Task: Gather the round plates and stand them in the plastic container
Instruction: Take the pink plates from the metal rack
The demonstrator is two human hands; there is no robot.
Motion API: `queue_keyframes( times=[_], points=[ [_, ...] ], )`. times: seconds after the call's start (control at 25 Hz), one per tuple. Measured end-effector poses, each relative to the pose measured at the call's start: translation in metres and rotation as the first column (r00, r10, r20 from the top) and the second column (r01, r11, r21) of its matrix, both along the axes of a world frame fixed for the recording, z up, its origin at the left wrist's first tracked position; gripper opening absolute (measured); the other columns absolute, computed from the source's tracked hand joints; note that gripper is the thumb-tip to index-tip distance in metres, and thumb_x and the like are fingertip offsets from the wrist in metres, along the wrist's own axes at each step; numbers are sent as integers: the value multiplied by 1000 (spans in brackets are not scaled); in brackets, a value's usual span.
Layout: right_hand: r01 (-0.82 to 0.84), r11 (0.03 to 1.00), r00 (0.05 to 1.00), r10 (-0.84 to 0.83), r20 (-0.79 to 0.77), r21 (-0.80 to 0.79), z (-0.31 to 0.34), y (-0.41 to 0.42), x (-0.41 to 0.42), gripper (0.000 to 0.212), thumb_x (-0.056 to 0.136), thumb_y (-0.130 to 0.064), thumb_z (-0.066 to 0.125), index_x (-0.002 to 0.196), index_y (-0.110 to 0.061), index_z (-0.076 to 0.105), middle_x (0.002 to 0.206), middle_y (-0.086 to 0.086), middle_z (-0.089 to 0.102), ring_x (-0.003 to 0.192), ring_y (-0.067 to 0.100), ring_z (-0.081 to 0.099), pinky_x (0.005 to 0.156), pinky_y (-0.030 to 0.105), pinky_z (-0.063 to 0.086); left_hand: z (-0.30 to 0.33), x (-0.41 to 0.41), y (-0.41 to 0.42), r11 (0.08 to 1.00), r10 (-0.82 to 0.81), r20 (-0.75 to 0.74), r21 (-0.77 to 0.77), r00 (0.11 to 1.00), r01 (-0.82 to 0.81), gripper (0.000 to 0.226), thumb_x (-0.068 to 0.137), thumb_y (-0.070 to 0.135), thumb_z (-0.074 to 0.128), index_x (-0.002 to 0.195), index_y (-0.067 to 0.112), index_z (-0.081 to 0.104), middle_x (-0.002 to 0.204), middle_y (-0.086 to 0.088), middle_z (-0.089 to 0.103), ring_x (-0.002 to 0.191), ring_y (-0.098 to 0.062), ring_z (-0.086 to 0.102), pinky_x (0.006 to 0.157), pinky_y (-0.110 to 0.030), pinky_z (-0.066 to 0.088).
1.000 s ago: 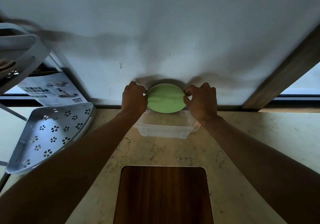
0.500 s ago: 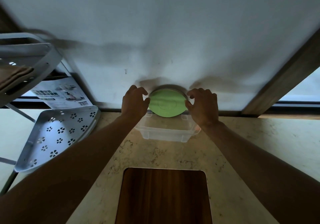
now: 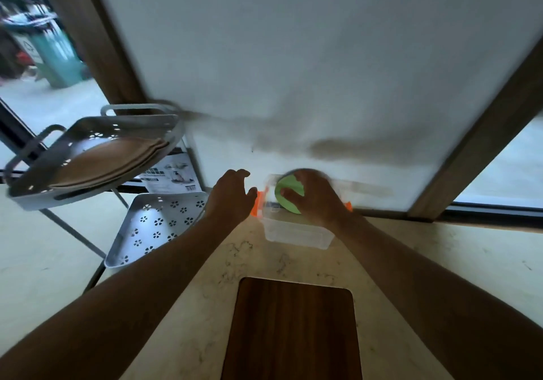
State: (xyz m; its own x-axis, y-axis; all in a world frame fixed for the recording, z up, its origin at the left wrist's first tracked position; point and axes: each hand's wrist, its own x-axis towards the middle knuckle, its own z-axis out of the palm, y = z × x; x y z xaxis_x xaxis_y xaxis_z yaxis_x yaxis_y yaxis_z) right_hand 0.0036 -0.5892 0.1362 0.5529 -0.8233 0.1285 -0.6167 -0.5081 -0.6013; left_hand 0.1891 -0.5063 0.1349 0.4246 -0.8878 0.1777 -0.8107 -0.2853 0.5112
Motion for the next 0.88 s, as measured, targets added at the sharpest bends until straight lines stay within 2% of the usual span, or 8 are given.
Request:
queue_keyframes(
  times=[0.16, 0.36, 0.52, 0.64, 0.76, 0.84, 0.88],
  points=[
    [-52, 999, 999, 52, -9, -1, 27, 38, 24, 57, 92, -49, 57, 135, -11, 52, 132, 10, 59, 121, 25, 54, 100, 34, 39, 34, 18, 54, 998, 40, 50, -39, 998, -38, 40, 90, 30, 63, 126, 16, 57, 127, -11, 60, 114, -27, 58, 96, -39, 44],
    [-107, 994, 990, 108, 95, -19, 65, 85, 61, 45, 92, -40, 61, 125, -10, 59, 120, 9, 65, 110, 22, 60, 96, 37, 45, 84, 51, 116, 988, 99, 71, -130, 993, -89, 36, 87, 26, 65, 120, 10, 63, 123, -14, 63, 108, -29, 61, 92, -39, 50],
    [-118, 993, 981, 118, 153, -13, 80, 114, 94, 42, 90, -40, 63, 120, -9, 62, 114, 9, 68, 107, 21, 63, 91, 32, 47, 105, 72, 154, 979, 119, 132, -182, 984, -94, 29, 88, 25, 65, 113, 10, 66, 116, -14, 65, 99, -30, 64, 80, -37, 55],
    [-139, 990, 979, 139, 147, -13, 85, 133, 122, 44, 90, -42, 61, 119, -9, 63, 114, 10, 69, 105, 22, 64, 85, 29, 45, 112, 94, 177, 972, 139, 190, -214, 972, -98, 22, 86, 20, 66, 103, 7, 67, 108, -15, 64, 95, -31, 62, 76, -42, 56],
    [-141, 990, 976, 144, 162, -31, 87, 146, 152, 43, 92, -45, 56, 107, -6, 67, 106, 11, 72, 98, 26, 67, 75, 26, 44, 114, 117, 192, 961, 168, 255, -257, 952, -100, 17, 81, 14, 68, 96, 8, 64, 106, -15, 63, 103, -32, 56, 84, -42, 52],
    [-133, 991, 980, 134, 147, -16, 87, 152, 170, 47, 94, -48, 51, 92, -5, 70, 93, 12, 74, 87, 27, 69, 66, 27, 42, 112, 129, 195, 962, 182, 289, -249, 940, -110, 26, 77, 16, 71, 100, 9, 62, 108, -14, 62, 105, -33, 54, 87, -41, 48],
    [-118, 993, 982, 113, 149, 23, 88, 154, 180, 50, 94, -51, 50, 88, -5, 70, 87, 12, 74, 82, 27, 69, 66, 29, 45, 110, 136, 196, 963, 188, 295, -242, 937, -117, 32, 76, 19, 73, 104, 10, 61, 110, -14, 61, 106, -33, 54, 88, -41, 48]
  ],
)
